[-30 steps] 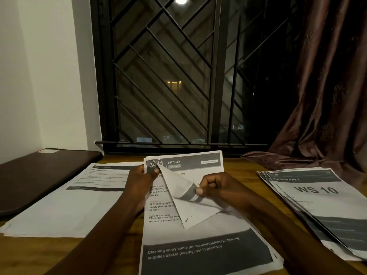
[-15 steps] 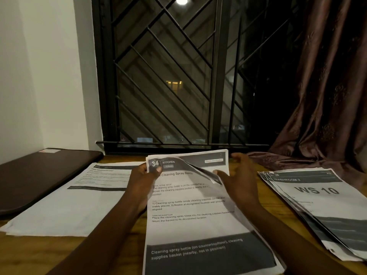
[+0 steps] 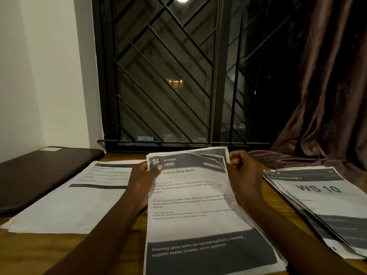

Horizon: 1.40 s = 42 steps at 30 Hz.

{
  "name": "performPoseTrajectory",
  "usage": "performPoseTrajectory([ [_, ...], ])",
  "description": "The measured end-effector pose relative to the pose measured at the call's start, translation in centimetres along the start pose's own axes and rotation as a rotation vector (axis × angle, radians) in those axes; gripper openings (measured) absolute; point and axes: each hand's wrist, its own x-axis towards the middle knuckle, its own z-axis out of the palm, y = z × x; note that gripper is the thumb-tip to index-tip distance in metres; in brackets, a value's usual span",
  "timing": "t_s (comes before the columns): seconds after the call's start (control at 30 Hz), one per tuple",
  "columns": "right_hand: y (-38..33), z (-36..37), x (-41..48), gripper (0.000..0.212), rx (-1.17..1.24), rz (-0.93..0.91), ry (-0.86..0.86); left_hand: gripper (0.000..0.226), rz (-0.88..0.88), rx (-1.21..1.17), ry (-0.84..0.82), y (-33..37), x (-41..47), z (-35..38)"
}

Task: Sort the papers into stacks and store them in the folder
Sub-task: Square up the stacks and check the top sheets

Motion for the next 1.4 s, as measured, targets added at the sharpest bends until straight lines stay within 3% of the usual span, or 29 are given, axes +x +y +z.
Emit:
performPoseTrajectory([
  [0.17, -0.6, -0.2, -0.3, 0.025, -0.007, -0.019, 0.008, 0.018, -0.007, 0.005, 0.01, 0.0, 0.1, -0.1],
  [0.3, -0.3, -0.4, -0.4, 0.01, -0.052, -0.07, -0.015, 0.018, -0.007, 0.0, 0.011, 0.0, 0.1, 0.0],
  [0.43, -0.8, -0.7, -0.5, 0.016, -0.186, -0.264, 0.046, 0.016, 0.006, -0.001, 0.018, 0.0, 0.1, -0.1],
  [0.5, -1.4, -1.1, -0.3, 0.019, -0.101, -0.263, -0.136, 0.016, 0.012, 0.013, 0.031, -0.1, 0.2, -0.3],
  [0.6, -3.1, -1.6, -0.7, 0.013, 0.132, 0.042, -0.806, 0.015, 0.036, 0.053, 0.05, -0.1, 0.2, -0.4],
  [0.67, -3.7, -1.4, -1.0, 0.025, 0.136, 0.159, -0.942, 0.014, 0.039, 0.058, 0.063, -0.1, 0.2, -0.3],
  [0.77, -2.9, -0.4, -1.0, 0.042, 0.314, 0.32, -0.601, 0.015, 0.044, 0.043, 0.039, 0.0, 0.1, -0.2],
  [0.83, -1.8, 0.0, -1.0, 0.055, 0.153, 0.252, -0.37, 0.018, 0.033, 0.01, 0.012, 0.0, 0.1, 0.0],
  [0.9, -0.6, 0.2, -0.9, 0.077, -0.082, 0.124, -0.259, 0.018, 0.025, -0.022, -0.009, 0.0, 0.0, 0.2],
  [0.97, -0.3, 0.5, -0.7, 0.085, -0.213, 0.038, -0.153, 0.016, 0.03, -0.049, -0.025, 0.0, 0.0, 0.2],
  [1.03, -0.1, 0.6, -0.5, 0.071, -0.299, -0.04, -0.063, 0.017, 0.032, -0.05, -0.025, -0.1, 0.0, 0.0],
  [1.17, -0.4, 0.3, -0.2, 0.015, -0.123, -0.121, -0.005, 0.02, 0.029, -0.022, -0.015, -0.2, 0.3, -0.1],
  [1.27, -1.1, -0.2, -0.5, 0.023, 0.023, -0.133, 0.0, 0.018, 0.027, -0.019, -0.007, -0.3, 0.5, -0.1],
  [1.4, -1.1, -0.1, -0.5, 0.029, 0.044, -0.115, 0.005, 0.015, 0.027, 0.001, -0.003, -0.4, 0.6, -0.2],
])
